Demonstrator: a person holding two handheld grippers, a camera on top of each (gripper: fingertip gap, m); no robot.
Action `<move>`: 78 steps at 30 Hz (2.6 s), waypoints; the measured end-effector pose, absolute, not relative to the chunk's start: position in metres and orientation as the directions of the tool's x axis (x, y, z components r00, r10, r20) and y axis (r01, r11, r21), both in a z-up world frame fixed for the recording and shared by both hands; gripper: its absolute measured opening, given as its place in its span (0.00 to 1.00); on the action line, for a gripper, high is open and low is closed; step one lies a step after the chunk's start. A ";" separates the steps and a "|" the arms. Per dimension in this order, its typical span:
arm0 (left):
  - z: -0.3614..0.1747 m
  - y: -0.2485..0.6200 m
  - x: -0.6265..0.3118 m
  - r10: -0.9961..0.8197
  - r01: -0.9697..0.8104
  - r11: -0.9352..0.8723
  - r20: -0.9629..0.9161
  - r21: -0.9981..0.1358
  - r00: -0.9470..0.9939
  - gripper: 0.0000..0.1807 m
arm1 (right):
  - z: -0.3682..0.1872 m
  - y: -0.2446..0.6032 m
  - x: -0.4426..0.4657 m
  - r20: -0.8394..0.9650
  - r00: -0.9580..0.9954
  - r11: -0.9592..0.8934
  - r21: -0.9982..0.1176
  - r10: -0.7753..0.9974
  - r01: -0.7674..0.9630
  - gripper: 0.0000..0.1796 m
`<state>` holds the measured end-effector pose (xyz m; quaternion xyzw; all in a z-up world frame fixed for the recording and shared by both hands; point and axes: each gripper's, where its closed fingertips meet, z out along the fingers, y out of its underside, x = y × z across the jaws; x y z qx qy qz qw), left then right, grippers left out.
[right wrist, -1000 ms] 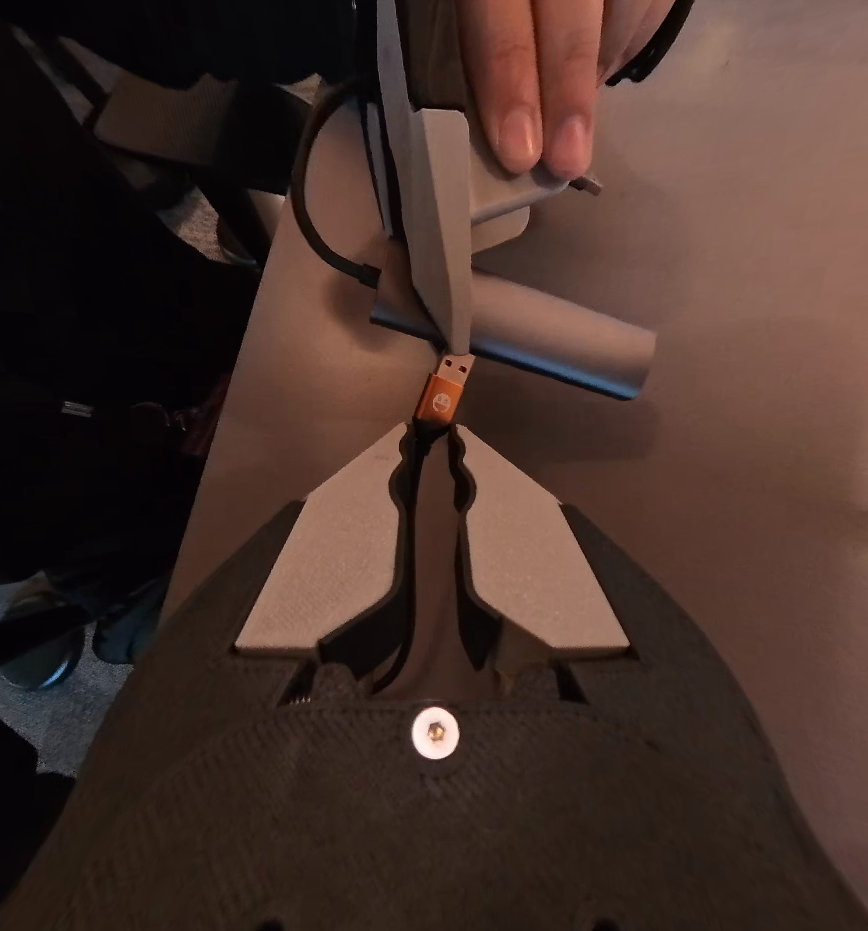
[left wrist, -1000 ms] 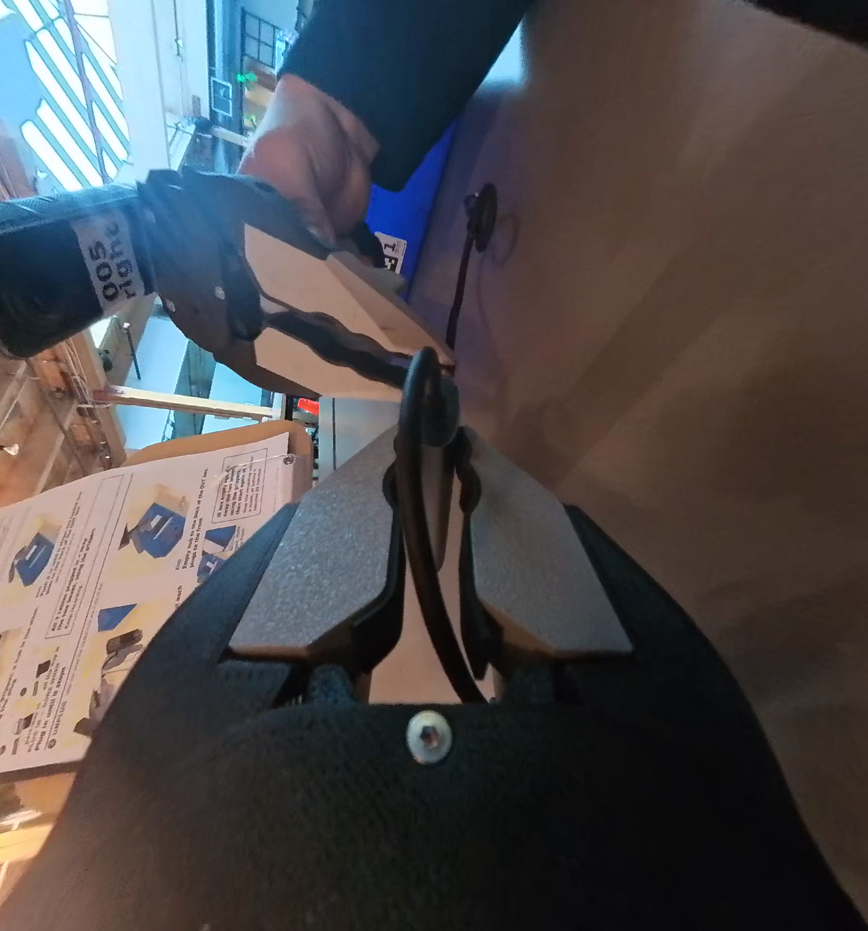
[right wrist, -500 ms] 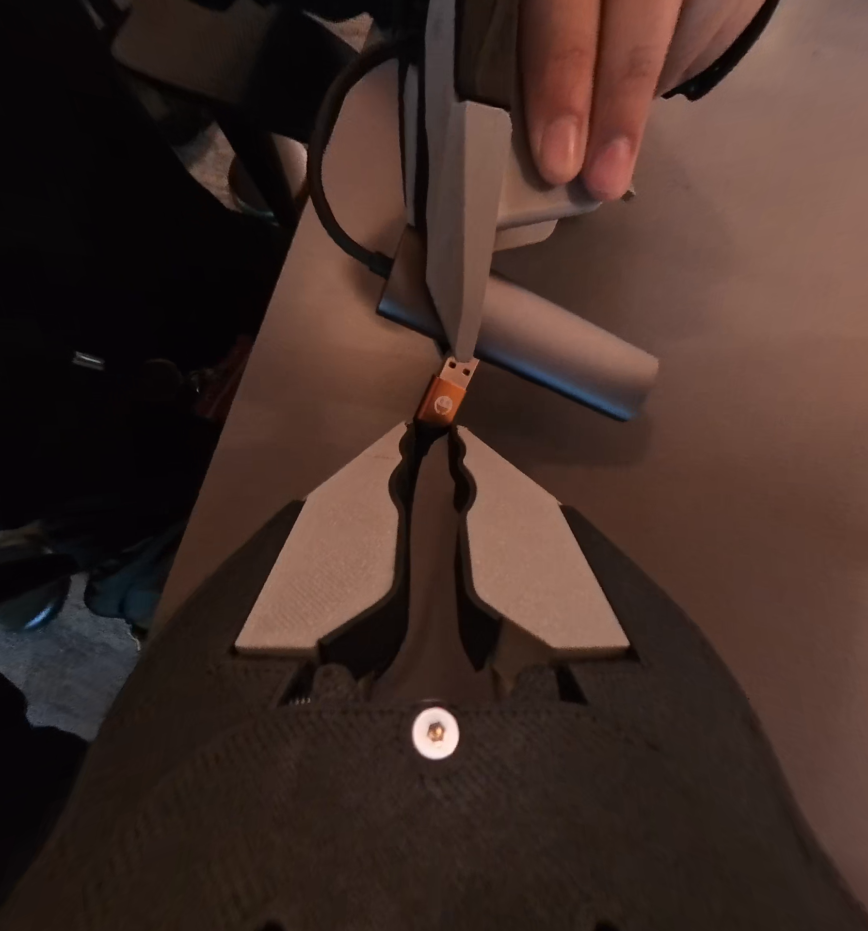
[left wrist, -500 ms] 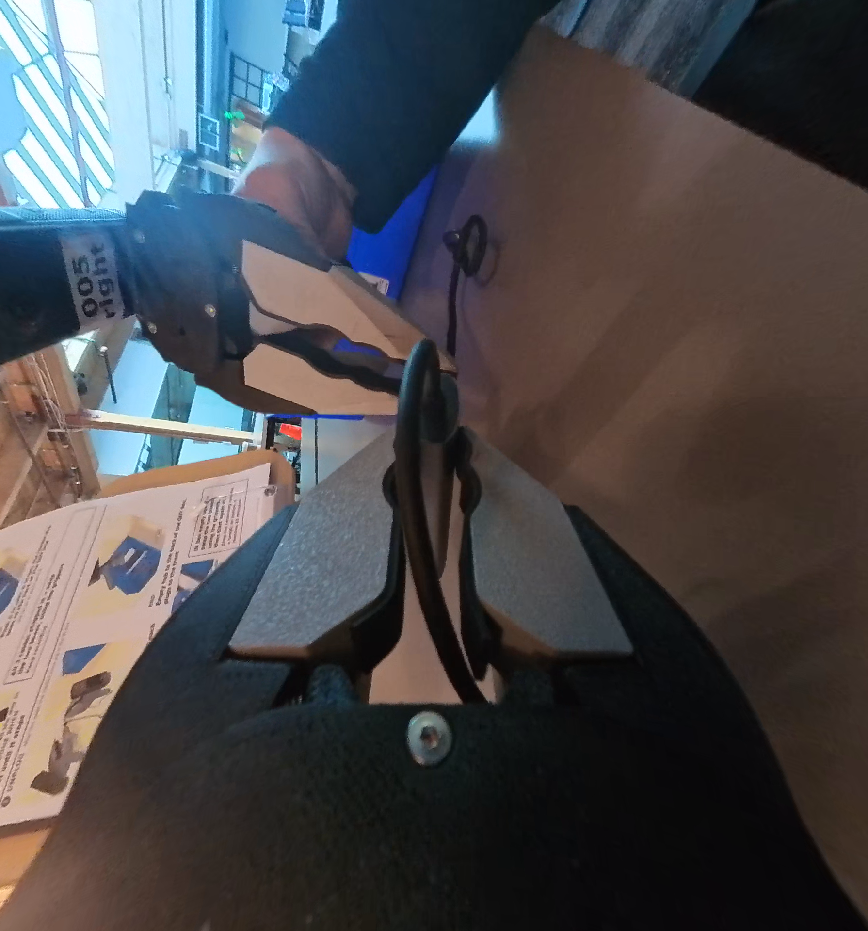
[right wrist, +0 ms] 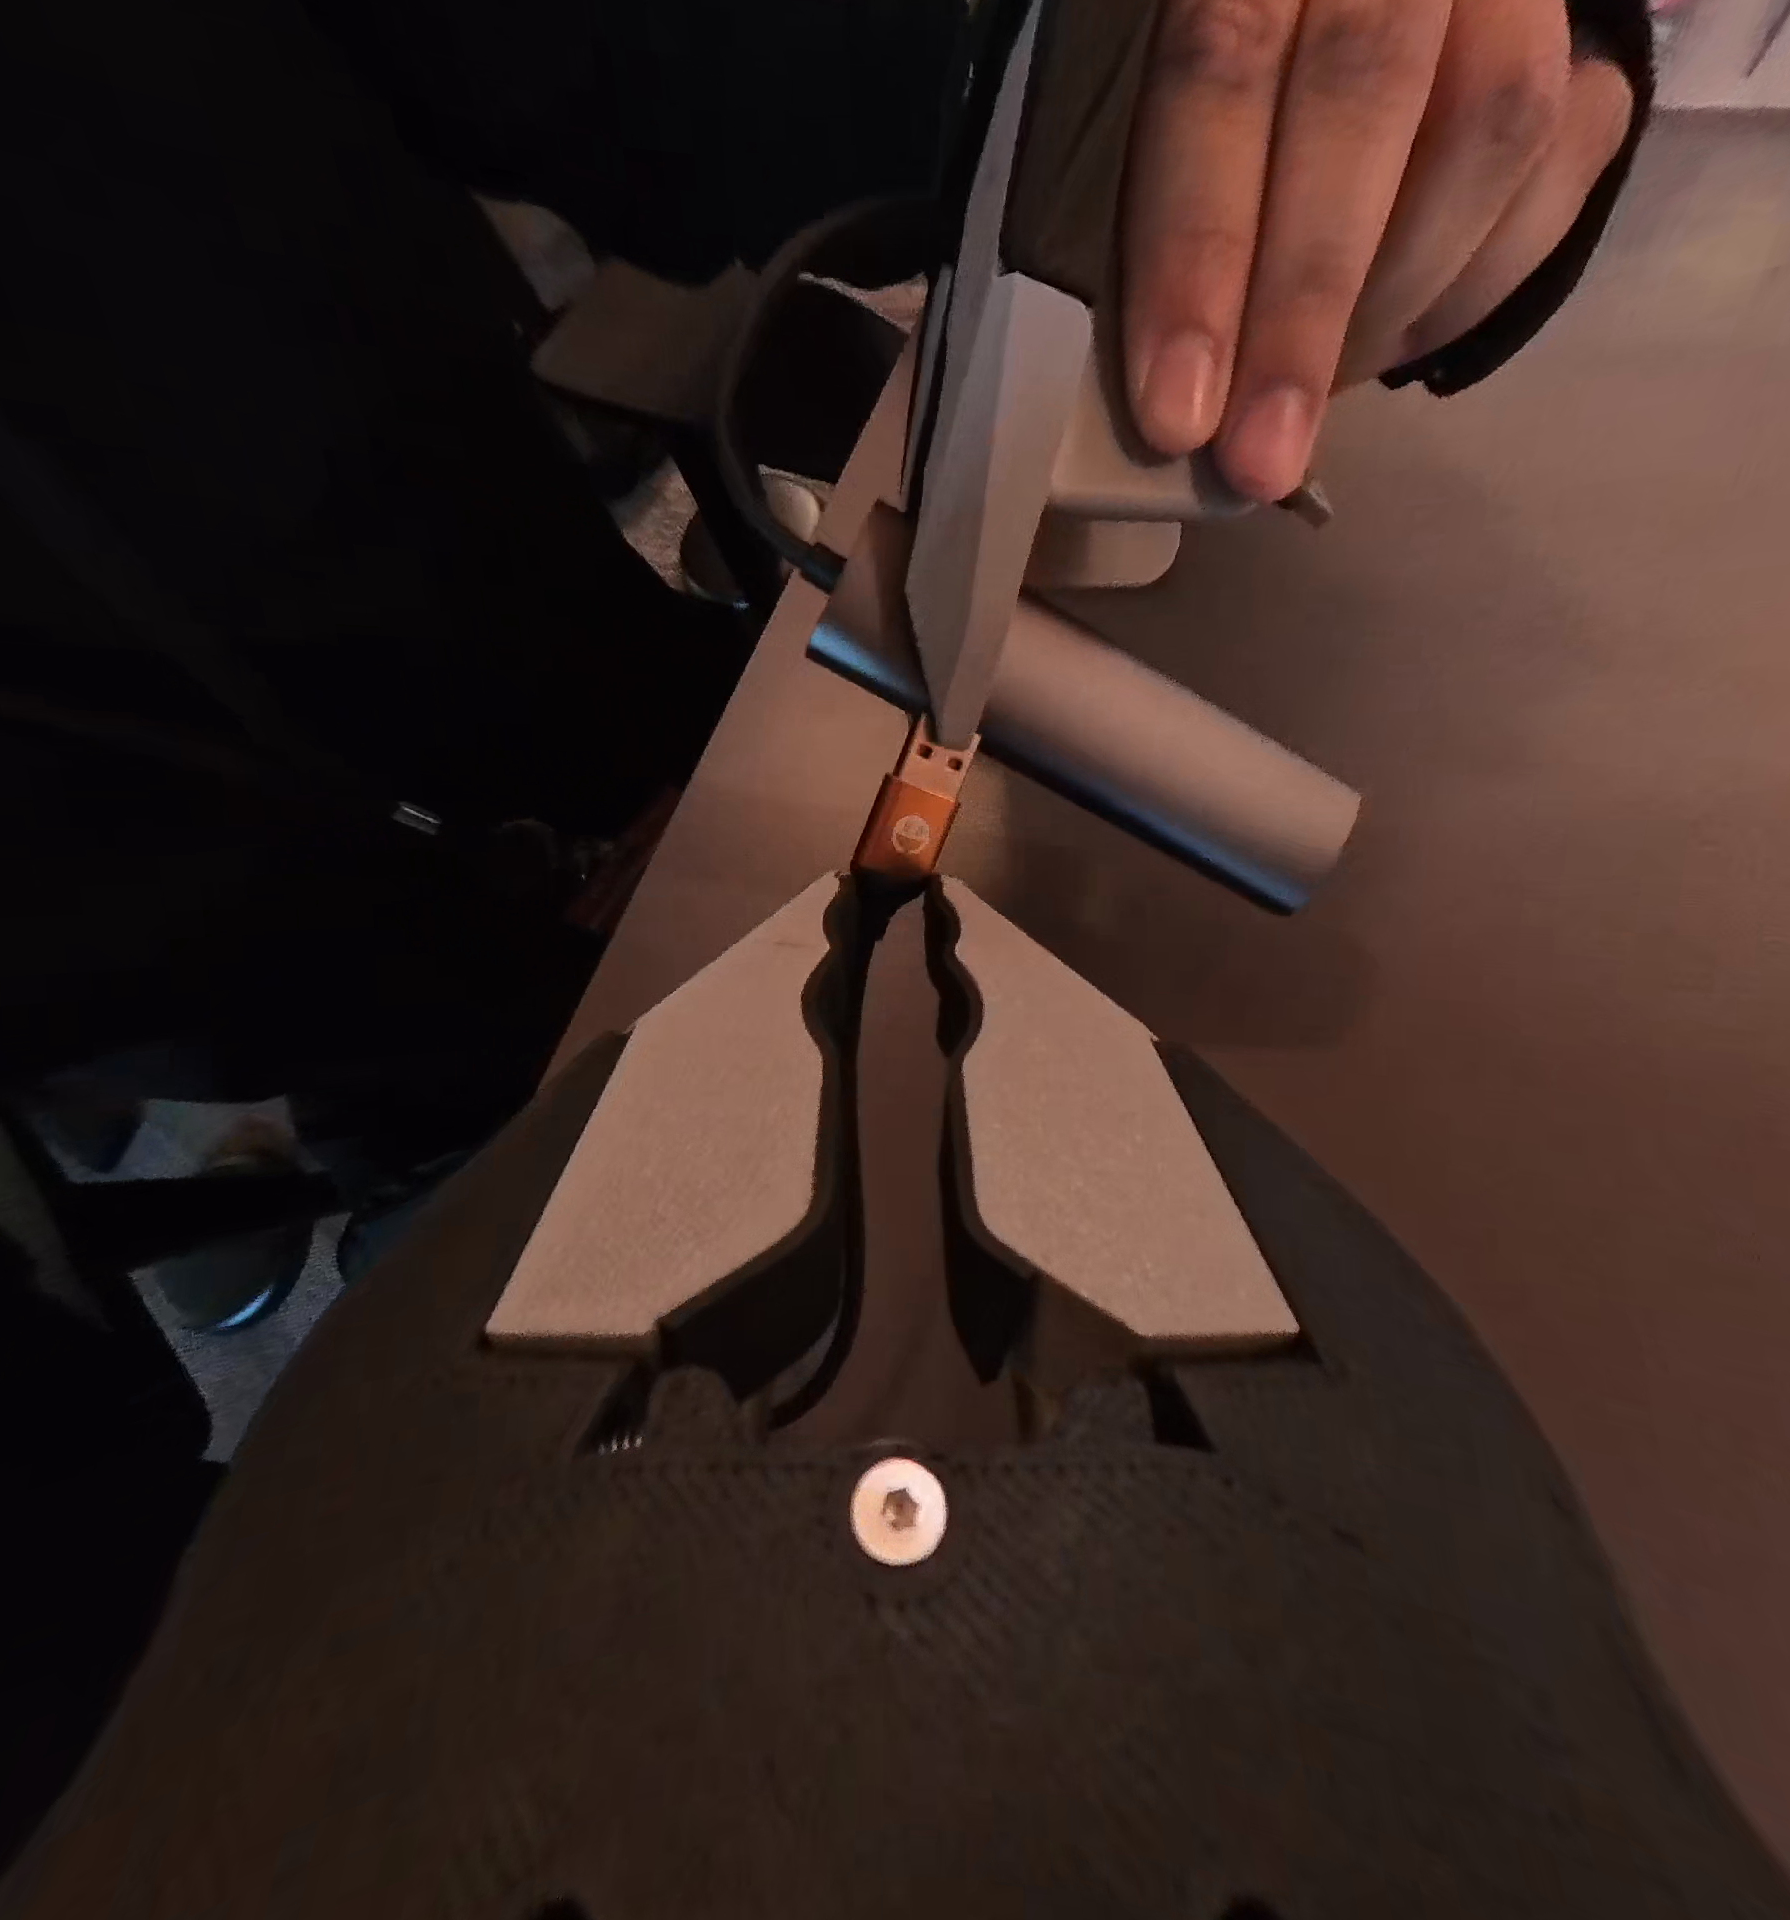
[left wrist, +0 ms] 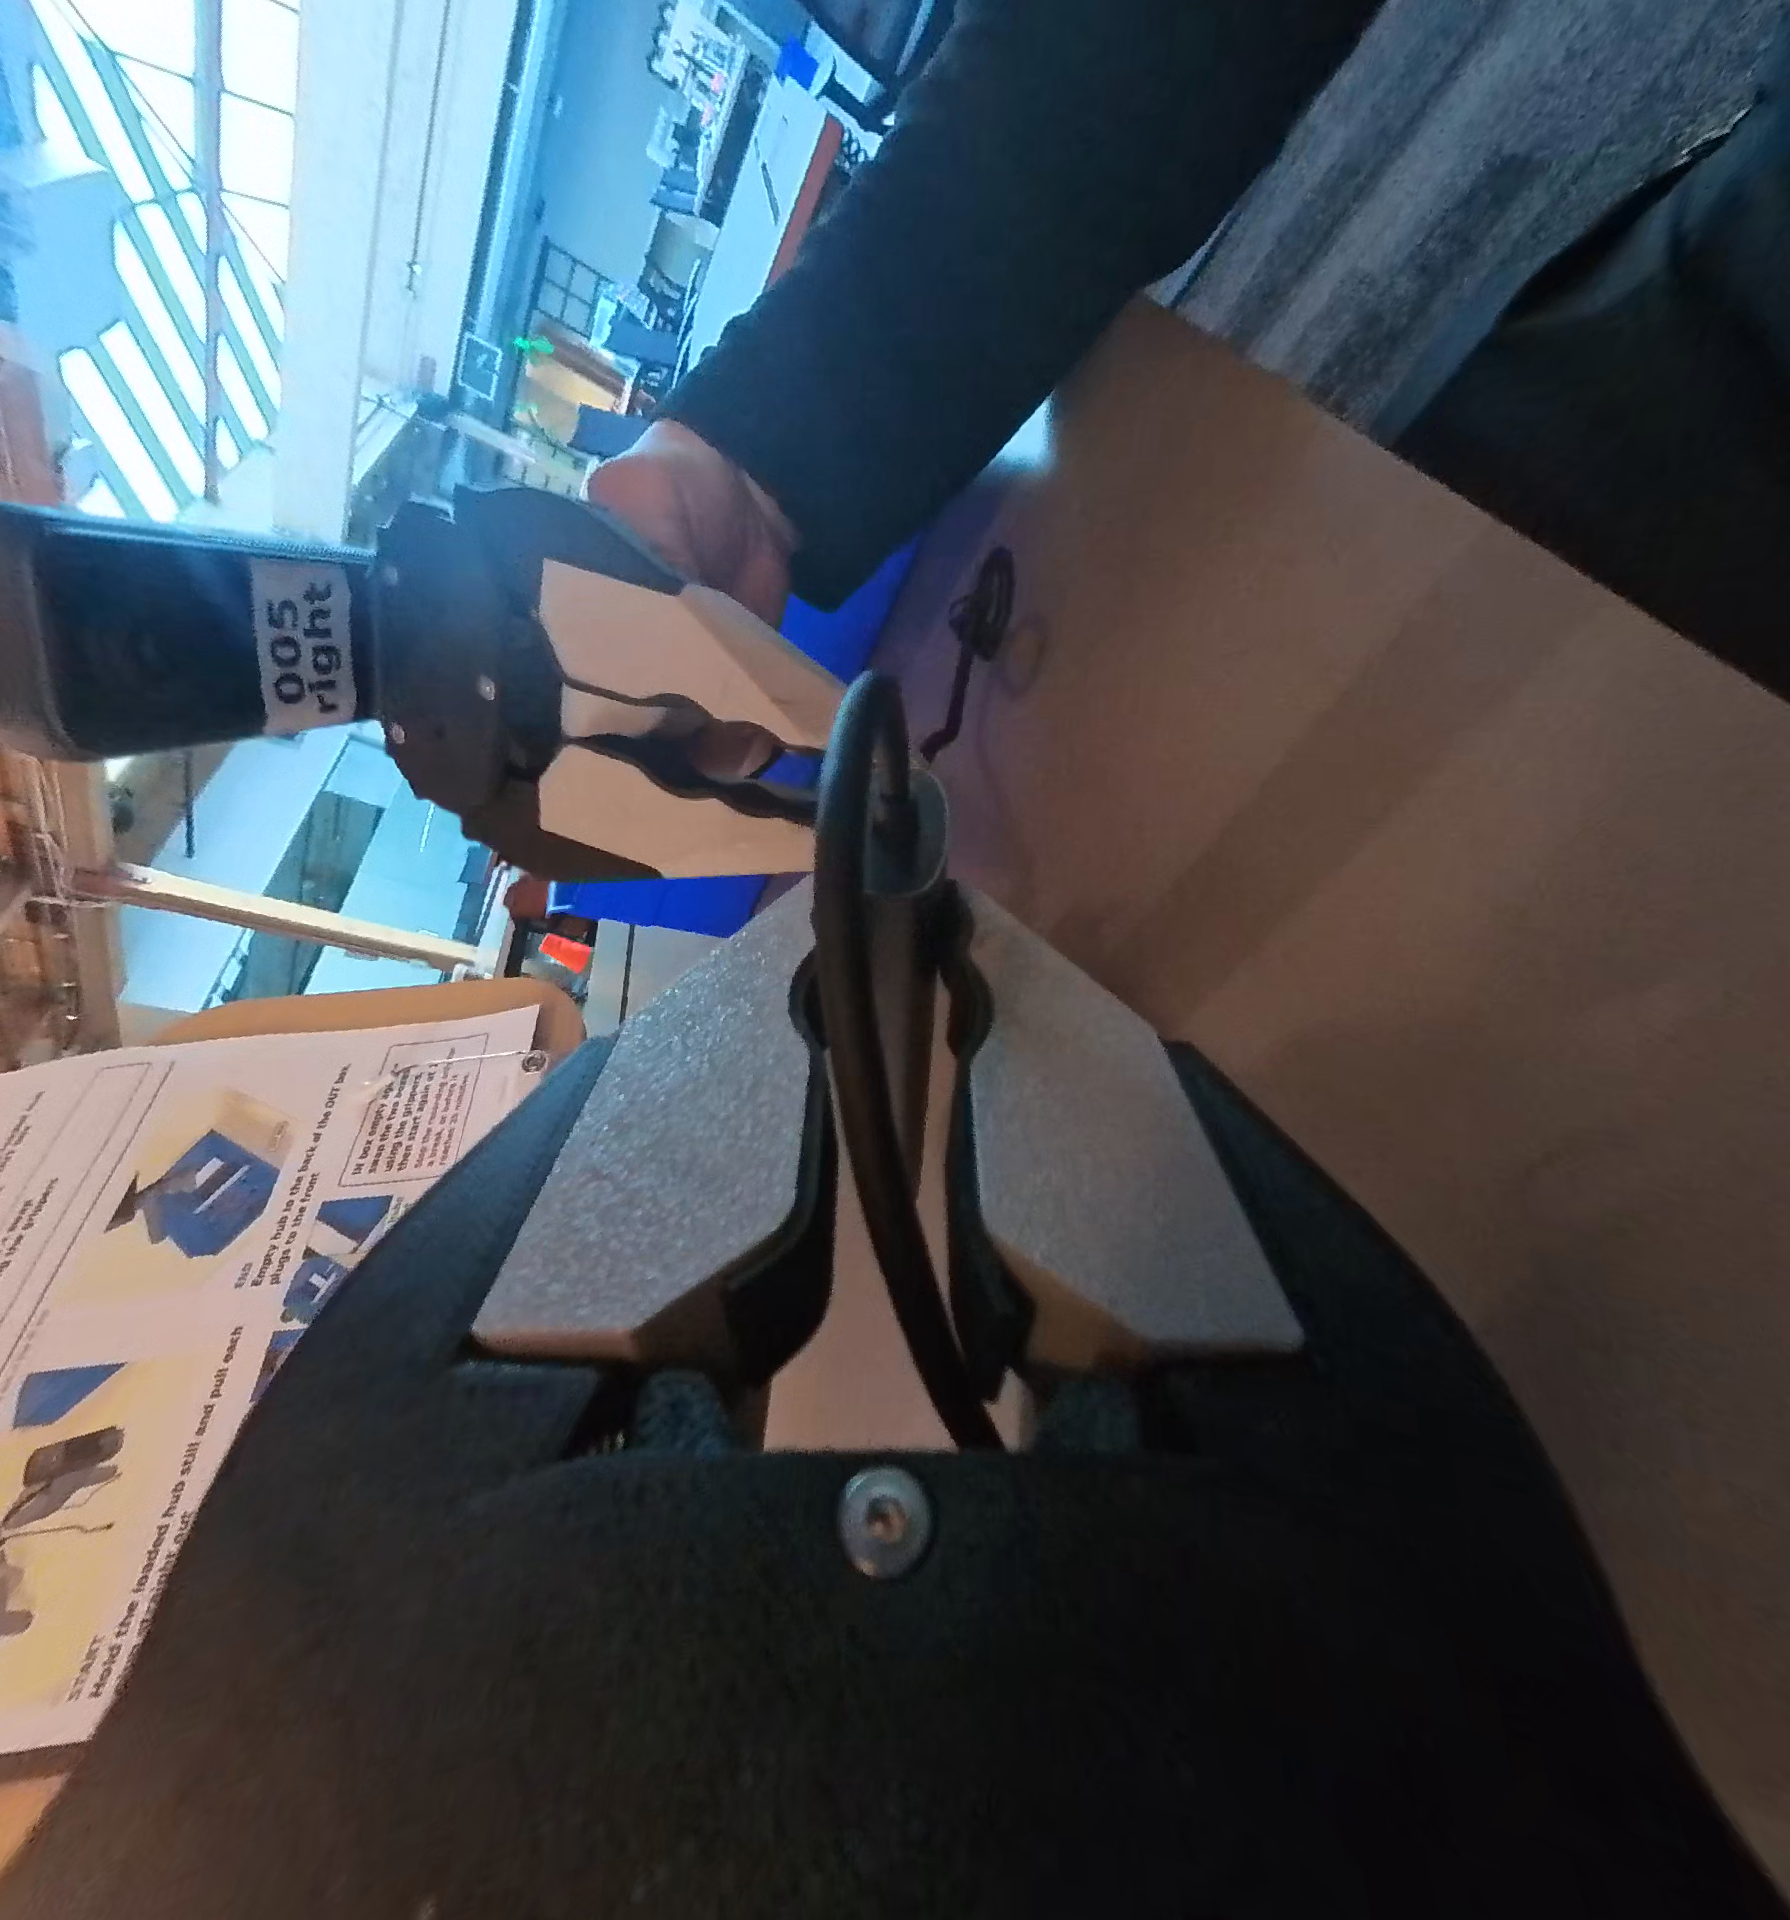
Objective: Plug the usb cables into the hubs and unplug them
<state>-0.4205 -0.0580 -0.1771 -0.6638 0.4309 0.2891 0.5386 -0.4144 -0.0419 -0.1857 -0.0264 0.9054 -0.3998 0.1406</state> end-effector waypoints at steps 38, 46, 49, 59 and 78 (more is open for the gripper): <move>-0.197 -0.054 -0.424 -0.319 -0.893 -0.099 -0.836 -0.438 0.446 0.08 | -0.209 -0.039 -0.420 -0.252 -0.964 0.760 -0.643 -0.087 0.100 0.06; -0.184 -0.054 -0.423 -0.266 -0.884 -0.077 -0.845 -0.461 0.464 0.08 | -0.198 -0.040 -0.423 -0.223 -0.970 0.720 -0.688 -0.101 0.084 0.06; -0.181 -0.056 -0.426 -0.256 -0.875 -0.082 -0.839 -0.476 0.480 0.08 | -0.200 -0.044 -0.427 -0.227 -0.970 0.712 -0.696 -0.087 0.099 0.05; -0.189 -0.058 -0.405 -0.354 -0.839 -0.008 -0.783 -0.544 0.511 0.08 | -0.191 -0.042 -0.413 -0.277 -0.947 0.683 -0.724 -0.162 0.095 0.05; -0.172 -0.060 -0.421 -0.255 -0.822 -0.016 -0.793 -0.569 0.553 0.08 | -0.189 -0.047 -0.417 -0.400 -0.913 0.670 -0.701 -0.083 0.246 0.05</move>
